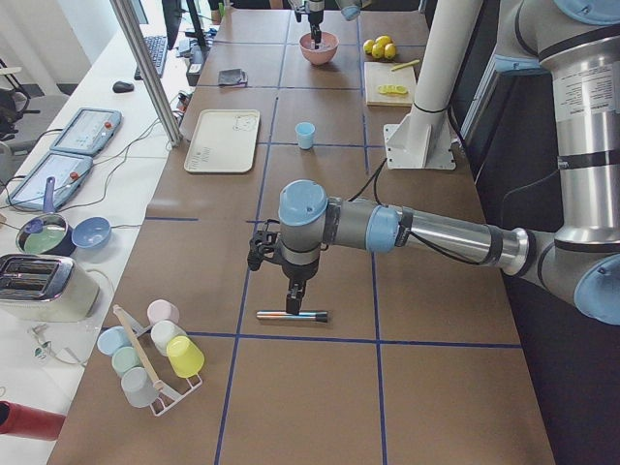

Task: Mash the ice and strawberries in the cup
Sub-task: 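Return the right gripper to the pink bowl and grasp another ice cube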

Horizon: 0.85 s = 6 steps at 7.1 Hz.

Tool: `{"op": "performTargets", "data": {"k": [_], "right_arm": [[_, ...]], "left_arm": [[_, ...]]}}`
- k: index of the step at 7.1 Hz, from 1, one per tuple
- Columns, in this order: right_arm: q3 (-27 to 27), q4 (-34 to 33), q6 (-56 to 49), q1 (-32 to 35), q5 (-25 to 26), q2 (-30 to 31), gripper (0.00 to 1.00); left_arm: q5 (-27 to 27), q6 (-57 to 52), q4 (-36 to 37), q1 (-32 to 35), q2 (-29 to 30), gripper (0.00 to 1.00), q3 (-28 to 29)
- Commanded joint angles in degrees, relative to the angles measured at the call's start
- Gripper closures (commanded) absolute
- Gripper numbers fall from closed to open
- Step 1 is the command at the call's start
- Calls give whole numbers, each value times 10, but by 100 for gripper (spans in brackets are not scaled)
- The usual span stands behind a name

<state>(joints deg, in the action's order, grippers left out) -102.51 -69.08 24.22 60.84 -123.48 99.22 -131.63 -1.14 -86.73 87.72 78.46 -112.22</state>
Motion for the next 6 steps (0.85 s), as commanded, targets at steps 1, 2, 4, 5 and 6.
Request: {"op": "performTargets", "data": {"k": [1,2,4,5,6], "right_arm": [[6,0,0,0,1,-1,39],[6,1,0,0,0,-1,67],[4,0,0,0,-1,-6,100],[0,0,0,1,-1,-6,100],[-34,-4,2,8,-5,-7,100]], "left_arm": [[-1,0,2,0,-4,0,-4],[-3,0,2,0,-4,0,-4],[-5,0,2,0,-4,0,-4],[-5,0,2,0,-4,0,-4],[-6,0,2,0,-4,0,-4]]}}
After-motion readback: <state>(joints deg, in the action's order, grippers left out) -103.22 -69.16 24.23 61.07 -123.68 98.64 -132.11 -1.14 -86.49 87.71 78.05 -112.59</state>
